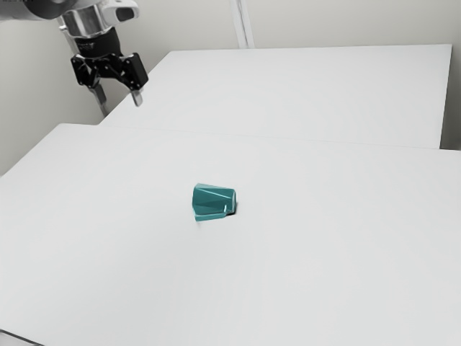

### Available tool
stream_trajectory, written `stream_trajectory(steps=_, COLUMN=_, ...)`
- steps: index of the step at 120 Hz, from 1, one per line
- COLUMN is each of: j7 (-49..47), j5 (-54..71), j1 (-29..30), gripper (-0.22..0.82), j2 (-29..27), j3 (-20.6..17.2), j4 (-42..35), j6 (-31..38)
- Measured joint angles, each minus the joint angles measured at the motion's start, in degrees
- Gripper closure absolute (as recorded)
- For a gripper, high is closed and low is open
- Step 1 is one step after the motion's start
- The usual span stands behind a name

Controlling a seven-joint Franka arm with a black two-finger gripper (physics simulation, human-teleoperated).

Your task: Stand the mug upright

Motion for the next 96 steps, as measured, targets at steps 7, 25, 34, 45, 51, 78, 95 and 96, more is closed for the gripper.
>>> stream_trajectory(steps=7, j7=-0.2, j5=0.0, j1=-0.1, gripper=0.00, j2=0.0, j3=0.1, j4=-0.2, j6=1.1)
stream_trajectory(steps=25, j7=-0.8, j5=-0.6, j1=-0.8, gripper=0.00, j2=0.7, j3=1.3, j4=-3.2, j6=3.6)
stream_trajectory(steps=34, j7=-0.5, j5=-4.3, j1=-3.9, gripper=0.00, j2=1.4, j3=5.5, j4=-8.2, j6=6.4)
stream_trajectory(steps=45, j7=1.7, j5=-12.2, j1=-5.8, gripper=0.00, j2=1.5, j3=10.2, j4=-15.4, j6=11.2)
stream_trajectory(steps=51, j7=3.4, j5=-17.5, j1=-5.7, gripper=0.00, j2=1.6, j3=12.2, j4=-19.2, j6=14.0)
stream_trajectory(steps=78, j7=14.1, j5=-39.5, j1=-0.5, gripper=0.00, j2=5.2, j3=19.2, j4=-28.4, j6=22.6)
stream_trajectory(steps=95, j7=21.9, j5=-49.8, j1=1.6, gripper=0.00, j2=12.6, j3=20.8, j4=-28.8, j6=24.7)
stream_trajectory(steps=96, j7=22.3, j5=-50.3, j1=1.5, gripper=0.00, j2=12.9, j3=20.9, j4=-28.8, j6=24.8)
